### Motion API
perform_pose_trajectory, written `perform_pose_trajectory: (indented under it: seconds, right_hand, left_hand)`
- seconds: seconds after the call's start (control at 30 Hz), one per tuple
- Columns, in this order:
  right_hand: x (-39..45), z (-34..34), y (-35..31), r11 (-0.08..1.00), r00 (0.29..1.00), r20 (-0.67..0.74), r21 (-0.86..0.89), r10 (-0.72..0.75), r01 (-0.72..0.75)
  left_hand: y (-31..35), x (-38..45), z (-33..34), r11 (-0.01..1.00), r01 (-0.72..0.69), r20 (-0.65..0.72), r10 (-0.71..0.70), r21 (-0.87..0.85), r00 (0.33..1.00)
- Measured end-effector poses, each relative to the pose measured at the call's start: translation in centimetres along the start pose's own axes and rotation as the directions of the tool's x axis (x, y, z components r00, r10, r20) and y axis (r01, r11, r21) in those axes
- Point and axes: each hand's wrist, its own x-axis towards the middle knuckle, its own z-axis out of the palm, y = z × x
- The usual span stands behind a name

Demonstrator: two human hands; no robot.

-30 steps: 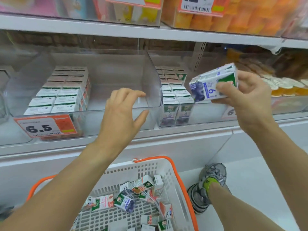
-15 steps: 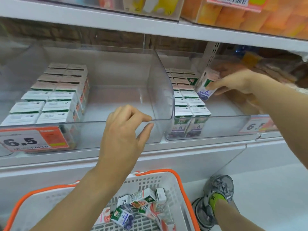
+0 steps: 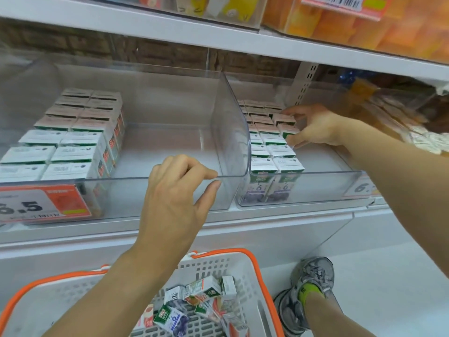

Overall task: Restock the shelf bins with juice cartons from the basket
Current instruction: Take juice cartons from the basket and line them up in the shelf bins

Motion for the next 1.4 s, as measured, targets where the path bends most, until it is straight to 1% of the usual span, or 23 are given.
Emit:
perform_pose_trajectory:
  seconds: [0.1,0.23,0.33,0.4,0.5,0.57,0.6,0.67,0.7,0.73,0.77,0.8,0.87,0.9,0.93,0.97,1.03,1.07,1.1,1.13,1.2,1.27,1.4]
  right_hand:
    - [-0.6,-0.3,0.6,0.987,0.995,-0.053,-0.141,-0.084,0.075]
    - [-0.8,-0.1,1.5,0.991,0.992,-0.088,-0.112,-0.089,0.078]
    - [-1.1,0.5,1.6,0.962,0.981,-0.129,-0.250,-0.141,0.106]
    - [-1.6,0.7,1.5,0.938,0.969,-0.183,-0.331,-0.167,0.100]
    - [-2.8,1.0,1.1,0.916,0.958,-0.234,-0.396,-0.167,0.063]
    - [-4.6,1.3,0.8,0.912,0.928,-0.315,-0.406,-0.197,0.056]
    - [-6.1,1.5,0.5,0.918,0.890,-0.389,-0.389,-0.237,0.074]
    - [-10.2,2.3,-0.3,0.936,0.765,-0.561,-0.313,-0.318,0.159]
    - [-12.5,3.3,-0.6,0.943,0.711,-0.619,-0.241,-0.333,0.231]
    - [-14.8,4.6,-1.0,0.941,0.689,-0.650,-0.136,-0.320,0.309]
    - [-16.9,6.2,-1.2,0.928,0.700,-0.651,-0.017,-0.293,0.372]
    - [-18.8,8.2,-1.4,0.909,0.736,-0.623,0.093,-0.266,0.407]
    - [-21.8,12.5,-1.0,0.893,0.852,-0.475,0.252,-0.222,0.373]
    - [-22.9,14.6,-0.6,0.897,0.914,-0.350,0.307,-0.205,0.319]
    - [-23.7,16.7,-0.1,0.907,0.960,-0.204,0.337,-0.192,0.253]
    - [-24.3,18.6,0.6,0.923,0.981,-0.060,0.334,-0.182,0.192]
    - [-24.9,22.1,2.2,0.958,0.977,0.149,0.268,-0.150,0.106]
    - [-25.0,23.7,3.0,0.971,0.969,0.215,0.228,-0.123,0.073]
    - [-24.9,25.2,3.9,0.982,0.959,0.266,0.183,-0.095,0.047]
    - [-24.8,26.6,4.7,0.991,0.950,0.305,0.132,-0.069,0.029]
    - [-24.2,28.8,6.4,0.999,0.939,0.344,0.035,-0.013,0.001]
    - [-23.0,30.4,7.6,0.999,0.944,0.325,-0.035,0.046,-0.037]
    - [-20.3,33.1,9.4,0.987,0.967,0.228,-0.140,0.114,-0.083]
  left_hand:
    - [0.0,0.0,0.0,1.000,0.009,-0.004,-0.009,0.006,1.000]
    - [-0.2,0.0,0.1,1.000,0.008,-0.009,-0.008,0.004,1.000]
    - [0.1,0.0,0.1,1.000,0.016,-0.013,-0.016,-0.001,1.000]
    - [0.2,0.1,0.1,1.000,0.019,-0.007,-0.019,-0.003,1.000]
    - [0.0,0.0,0.1,1.000,-0.001,0.010,0.001,-0.003,1.000]
    - [-0.2,-0.1,-0.1,0.999,-0.029,0.039,0.029,0.018,0.999]
    - [-0.2,-0.3,-0.4,0.999,-0.033,0.040,0.032,0.023,0.999]
    - [0.1,-0.7,-1.0,1.000,-0.028,-0.032,0.028,-0.007,0.999]
    - [0.3,-1.0,-1.3,0.999,-0.045,-0.094,0.042,-0.028,0.995]
    - [0.7,-1.6,-1.5,0.997,-0.071,-0.138,0.065,-0.043,0.988]
    - [1.0,-2.4,-1.6,0.994,-0.092,-0.144,0.083,-0.061,0.986]
    - [1.3,-3.5,-1.5,0.991,-0.100,-0.106,0.090,-0.089,0.990]
    - [1.4,-6.5,-1.1,0.990,-0.052,0.083,0.063,-0.131,0.995]
    - [1.1,-8.3,-0.9,0.993,0.006,0.207,0.019,-0.119,0.978]
    - [0.6,-10.2,-0.9,0.994,0.076,0.333,-0.045,-0.081,0.942]
    - [-0.2,-12.0,-0.9,0.989,0.144,0.454,-0.118,-0.023,0.883]
    - [-2.0,-15.6,-1.1,0.960,0.253,0.648,-0.270,0.121,0.712]
    - [-3.0,-17.3,-1.3,0.933,0.303,0.704,-0.347,0.194,0.620]
    - [-3.9,-19.0,-1.7,0.896,0.360,0.723,-0.427,0.259,0.543]
    - [-4.7,-20.7,-2.2,0.851,0.424,0.717,-0.503,0.311,0.483]
    - [-6.0,-23.8,-3.0,0.763,0.525,0.689,-0.610,0.378,0.391]
    - [-7.1,-26.4,-3.4,0.716,0.568,0.681,-0.652,0.407,0.334]
    - [-9.1,-28.5,-2.8,0.652,0.652,0.659,-0.690,0.386,0.299]
